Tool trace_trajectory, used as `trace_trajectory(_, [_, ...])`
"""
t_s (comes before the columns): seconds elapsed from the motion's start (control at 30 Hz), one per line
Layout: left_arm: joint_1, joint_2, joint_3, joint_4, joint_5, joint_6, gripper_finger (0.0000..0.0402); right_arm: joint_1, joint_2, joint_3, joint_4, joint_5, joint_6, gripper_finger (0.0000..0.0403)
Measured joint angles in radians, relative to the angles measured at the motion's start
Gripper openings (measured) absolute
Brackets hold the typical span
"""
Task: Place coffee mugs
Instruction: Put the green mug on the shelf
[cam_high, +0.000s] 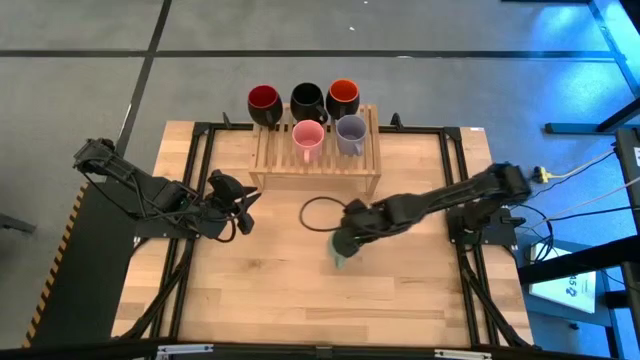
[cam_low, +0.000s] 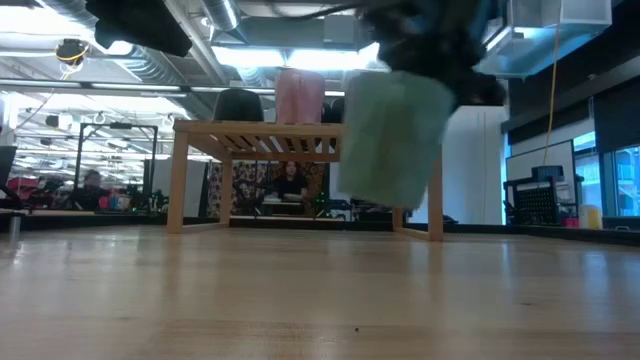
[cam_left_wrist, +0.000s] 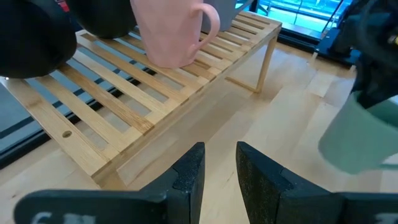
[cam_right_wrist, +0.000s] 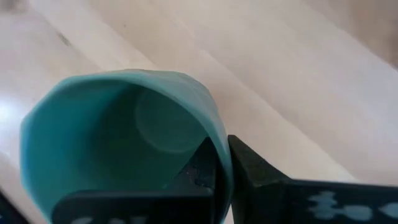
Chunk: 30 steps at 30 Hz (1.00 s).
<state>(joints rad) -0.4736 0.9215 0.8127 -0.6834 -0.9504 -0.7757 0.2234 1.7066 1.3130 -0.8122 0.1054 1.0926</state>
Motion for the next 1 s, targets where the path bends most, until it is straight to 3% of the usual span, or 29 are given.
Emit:
trace_trajectory(0.27, [0.000, 0.000, 0.000, 0.002, 0.001, 0.000, 0.0085, -0.063, 0.193, 0.226, -0.069, -0.027, -0.051, 0.0000])
trace_trajectory(0.6, [0.000, 0.000, 0.001, 0.004, 0.000, 0.000, 0.0085, -0.113, 0.283, 0.269, -0.080, -0.105, -0.054, 0.0006])
trace_trajectory(0.8, [0.000, 0.000, 0.001, 0.006, -0.001, 0.000, 0.0085, -0.121, 0.281, 0.265, -0.055, -0.095, -0.056, 0.0046])
trace_trajectory(1.0, [0.000, 0.004, 0.001, 0.014, 0.027, -0.006, 0.0085, -0.120, 0.272, 0.265, -0.051, -0.129, -0.133, 0.0118])
